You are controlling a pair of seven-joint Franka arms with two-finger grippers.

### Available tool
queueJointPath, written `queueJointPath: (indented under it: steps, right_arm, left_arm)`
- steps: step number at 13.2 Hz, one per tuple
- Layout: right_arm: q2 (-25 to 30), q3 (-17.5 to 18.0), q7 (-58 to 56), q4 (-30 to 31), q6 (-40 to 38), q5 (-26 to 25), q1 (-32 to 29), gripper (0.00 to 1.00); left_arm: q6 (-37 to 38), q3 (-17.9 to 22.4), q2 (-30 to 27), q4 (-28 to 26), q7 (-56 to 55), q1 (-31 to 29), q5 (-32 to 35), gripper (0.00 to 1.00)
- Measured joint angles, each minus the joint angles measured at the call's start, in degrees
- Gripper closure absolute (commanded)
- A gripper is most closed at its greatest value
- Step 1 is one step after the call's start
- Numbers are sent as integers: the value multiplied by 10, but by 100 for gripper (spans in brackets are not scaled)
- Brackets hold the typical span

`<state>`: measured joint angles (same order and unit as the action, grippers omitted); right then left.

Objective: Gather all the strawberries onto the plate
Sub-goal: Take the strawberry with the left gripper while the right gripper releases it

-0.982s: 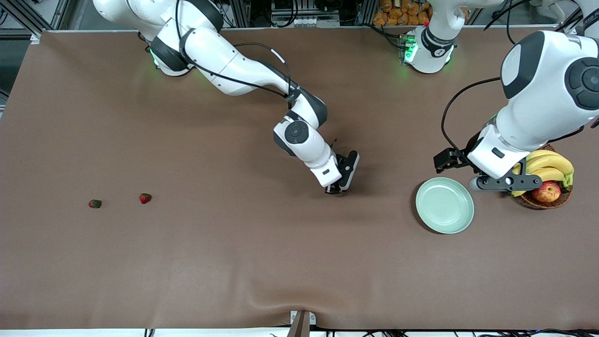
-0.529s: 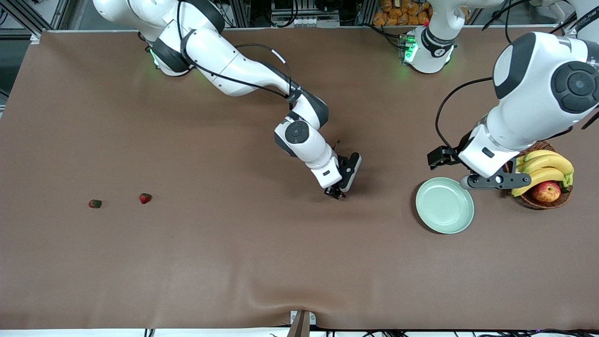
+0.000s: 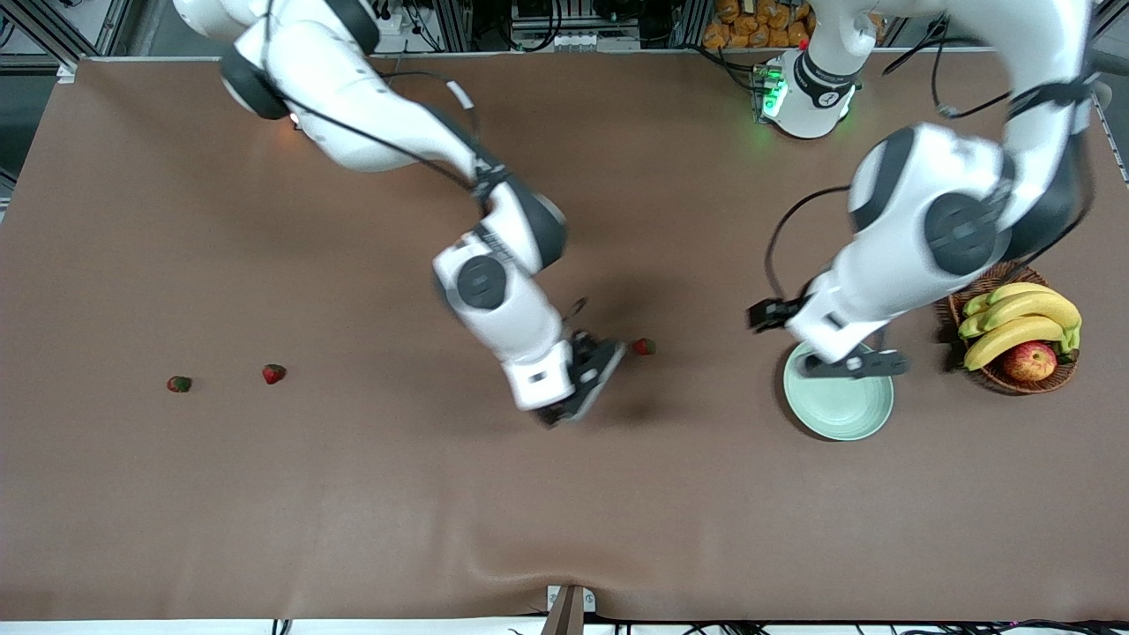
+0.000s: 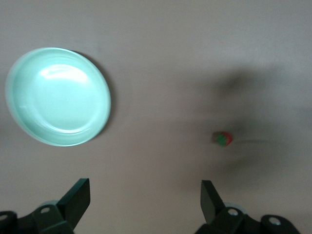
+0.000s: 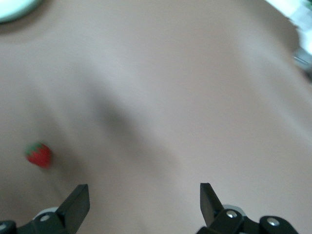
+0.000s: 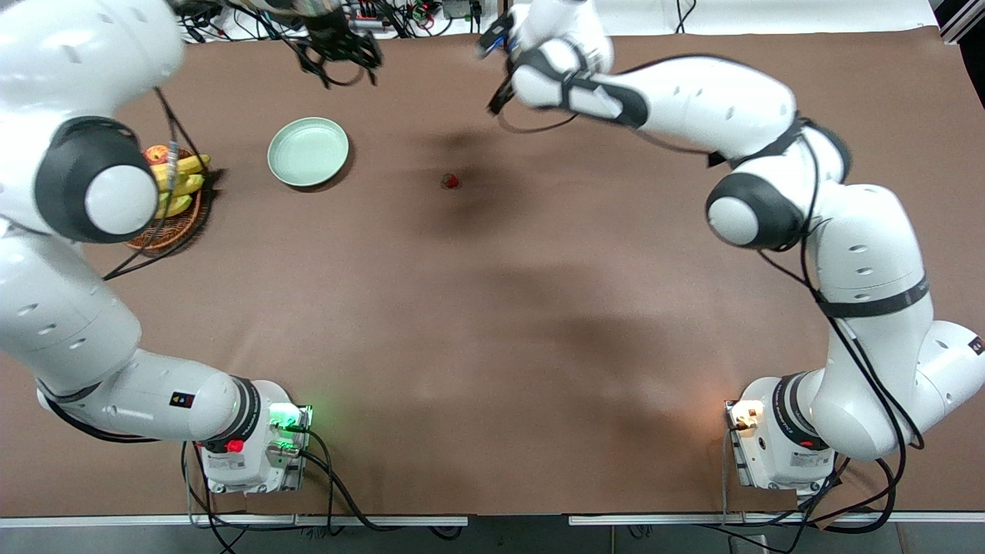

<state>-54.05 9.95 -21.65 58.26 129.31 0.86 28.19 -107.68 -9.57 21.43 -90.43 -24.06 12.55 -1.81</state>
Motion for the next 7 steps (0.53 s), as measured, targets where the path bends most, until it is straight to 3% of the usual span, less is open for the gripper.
queueJointPath:
  steps: [4, 7]
  right_arm:
    - [38, -33, 9, 7, -116, 0, -61, 0]
    - [84, -84, 23, 29, -194, 0, -75, 0]
  left_arm:
    - [-93, -1, 82, 0, -203, 72, 0, 0]
    - [-126, -1, 124, 0, -355, 105, 0, 0]
